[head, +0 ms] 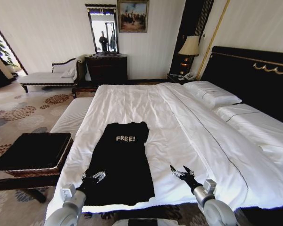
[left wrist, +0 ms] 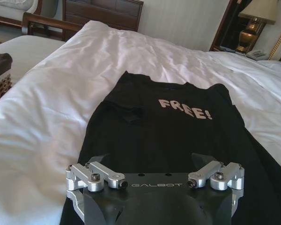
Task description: Fold the clothes on the bed and place them into the basket.
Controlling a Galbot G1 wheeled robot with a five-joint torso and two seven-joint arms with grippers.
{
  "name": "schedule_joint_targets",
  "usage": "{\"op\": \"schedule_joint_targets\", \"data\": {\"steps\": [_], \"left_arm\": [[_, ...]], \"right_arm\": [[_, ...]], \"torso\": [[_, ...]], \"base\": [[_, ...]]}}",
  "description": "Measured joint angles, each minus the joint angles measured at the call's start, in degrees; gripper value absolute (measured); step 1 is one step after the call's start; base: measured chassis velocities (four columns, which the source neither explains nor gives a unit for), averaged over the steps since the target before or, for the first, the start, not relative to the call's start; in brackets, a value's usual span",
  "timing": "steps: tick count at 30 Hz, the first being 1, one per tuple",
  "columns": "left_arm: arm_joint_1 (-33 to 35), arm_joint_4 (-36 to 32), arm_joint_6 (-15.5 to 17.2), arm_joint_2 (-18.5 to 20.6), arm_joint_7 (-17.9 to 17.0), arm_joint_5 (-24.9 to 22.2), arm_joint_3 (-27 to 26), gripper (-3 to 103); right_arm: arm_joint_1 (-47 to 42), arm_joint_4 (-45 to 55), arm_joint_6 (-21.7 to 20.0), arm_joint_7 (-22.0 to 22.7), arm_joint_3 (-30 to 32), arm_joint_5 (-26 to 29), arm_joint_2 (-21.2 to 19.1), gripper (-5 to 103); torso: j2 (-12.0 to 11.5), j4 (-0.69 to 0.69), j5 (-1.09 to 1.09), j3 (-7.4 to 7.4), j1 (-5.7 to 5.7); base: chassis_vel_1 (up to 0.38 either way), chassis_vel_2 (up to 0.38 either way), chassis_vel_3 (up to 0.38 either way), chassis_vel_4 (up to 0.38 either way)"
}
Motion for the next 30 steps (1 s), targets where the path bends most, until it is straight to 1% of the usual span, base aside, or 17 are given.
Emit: {"op": "schedule_joint_targets", "data": {"steps": [1,4,8,12,19,22,24,25,27,30], "left_arm": [[1.32,-0.14,-0.43,-0.7,0.49,-0.02,-1.2,98],[2.4,-0.59,-0.72,-1.43,0.78,-0.08,-2.08,98],[4.19,-1.94,-0.92,-2.49,1.17,0.06,-2.76,98],[7.0,-2.39,-1.58,-3.36,1.19,1.58,-2.89,98],[10.86,-3.79,-1.96,-3.68,1.12,0.68,-3.36,98],[14.99,-4.73,-2.12,-4.13,0.23,1.68,-3.29,98],[15.74,-4.85,-2.17,-4.13,0.17,1.67,-3.25,98],[16.97,-5.01,-2.23,-4.1,0.05,1.52,-3.17,101],[19.66,-5.09,-2.61,-3.88,-0.12,1.31,-2.7,97],[21.11,-4.88,-2.84,-3.65,-0.22,1.06,-2.03,97]], "right_arm": [[-0.11,-0.62,1.02,0.03,0.0,-0.11,-0.07,100],[-0.12,-1.05,1.61,0.22,-0.06,0.12,-0.16,100],[-0.11,-1.45,1.7,0.5,-0.52,0.55,-0.02,100],[-0.73,-1.73,1.26,0.29,-0.89,0.27,0.95,100],[-1.09,-2.22,0.54,-0.39,-0.7,0.05,1.36,100],[-0.77,-2.74,0.0,-0.35,-0.78,-0.1,1.68,100],[-0.66,-2.81,-0.14,-0.32,-0.81,-0.1,1.69,100],[-0.52,-2.91,-0.36,-0.28,-0.85,-0.09,1.69,100],[-0.17,-3.13,-0.77,-0.05,-0.95,0.0,1.58,100],[0.09,-3.24,-1.01,0.1,-0.95,0.23,1.41,100]], "torso": [[0.0,0.0,0.0,0.0,0.0],[0.0,0.0,0.0,0.0,0.0],[0.0,0.0,0.02,0.0,0.0],[-0.01,-0.01,0.02,0.01,0.01],[-0.01,-0.01,0.02,0.01,0.01],[0.0,-0.02,-0.03,0.0,0.01],[0.0,-0.01,-0.02,0.0,0.01],[0.0,-0.01,-0.01,0.0,0.01],[0.0,0.01,0.02,0.0,0.0],[0.0,0.0,0.04,0.0,0.0]], "base": [[0.0,0.0,0.0,0.0],[0.0,0.0,0.0,0.0],[0.0,0.0,0.0,0.0],[0.028,0.023,-0.022,-0.024],[0.094,0.101,-0.092,-0.078],[0.077,0.089,-0.076,-0.086],[0.059,0.067,-0.05,-0.082],[0.0,0.0,0.0,0.0],[0.0,0.0,0.0,0.0],[0.0,0.0,0.0,0.0]]}}
